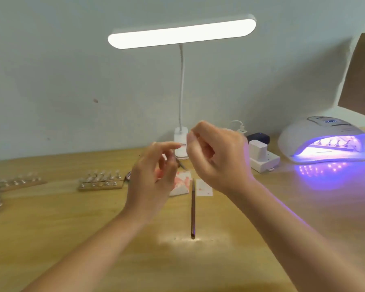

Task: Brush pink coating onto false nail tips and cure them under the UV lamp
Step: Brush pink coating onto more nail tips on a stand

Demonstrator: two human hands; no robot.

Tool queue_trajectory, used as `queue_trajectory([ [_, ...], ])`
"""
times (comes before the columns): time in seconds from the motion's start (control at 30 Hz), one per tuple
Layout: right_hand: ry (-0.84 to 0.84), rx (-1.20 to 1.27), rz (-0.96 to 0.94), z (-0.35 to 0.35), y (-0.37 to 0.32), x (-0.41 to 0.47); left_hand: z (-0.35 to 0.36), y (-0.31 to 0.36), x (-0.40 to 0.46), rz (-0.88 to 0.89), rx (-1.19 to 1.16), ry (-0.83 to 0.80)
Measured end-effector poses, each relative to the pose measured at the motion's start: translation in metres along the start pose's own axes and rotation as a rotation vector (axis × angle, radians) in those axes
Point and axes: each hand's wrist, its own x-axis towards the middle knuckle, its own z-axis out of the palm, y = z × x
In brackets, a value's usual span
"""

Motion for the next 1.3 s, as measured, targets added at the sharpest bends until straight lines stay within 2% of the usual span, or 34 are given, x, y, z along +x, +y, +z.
queue_trajectory([
  [0.13, -0.203, -0.056, 0.012, 0.028, 0.011, -0.032, -0.058, -0.062, -0.015, 0.061, 0.202, 0.04],
  [0.23, -0.316, -0.089, 0.027, 0.04, 0.017, -0.054, -0.076, -0.093, -0.027, 0.079, 0.315, 0.02],
  [0.37, -0.499, -0.183, 0.078, 0.049, 0.023, -0.073, -0.081, -0.11, -0.033, -0.004, 0.297, 0.034],
  [0.5, -0.603, -0.26, 0.214, 0.052, 0.029, -0.078, -0.084, -0.116, -0.028, -0.213, 0.285, 0.099],
  [0.6, -0.691, -0.348, 0.326, 0.051, 0.029, -0.077, -0.099, -0.128, -0.023, -0.511, 0.498, 0.149],
  [0.7, -0.724, -0.465, 0.411, 0.05, 0.03, -0.076, -0.113, -0.138, -0.024, -0.832, 0.598, -0.049],
  [0.77, -0.776, -0.519, 0.45, 0.05, 0.03, -0.076, -0.117, -0.145, -0.025, -0.915, 0.546, -0.143],
  [0.83, -0.813, -0.514, 0.492, 0.05, 0.03, -0.075, -0.119, -0.149, -0.024, -0.92, 0.493, -0.153],
  [1.1, -0.823, -0.352, 0.594, 0.048, 0.028, -0.071, -0.131, -0.156, -0.022, -0.899, 0.38, -0.054],
  [1.17, -0.76, -0.292, 0.578, 0.048, 0.029, -0.071, -0.131, -0.157, -0.023, -0.899, 0.362, -0.054],
  [1.3, -0.51, -0.103, 0.446, 0.048, 0.025, -0.074, -0.132, -0.159, -0.022, -0.907, 0.315, -0.05],
])
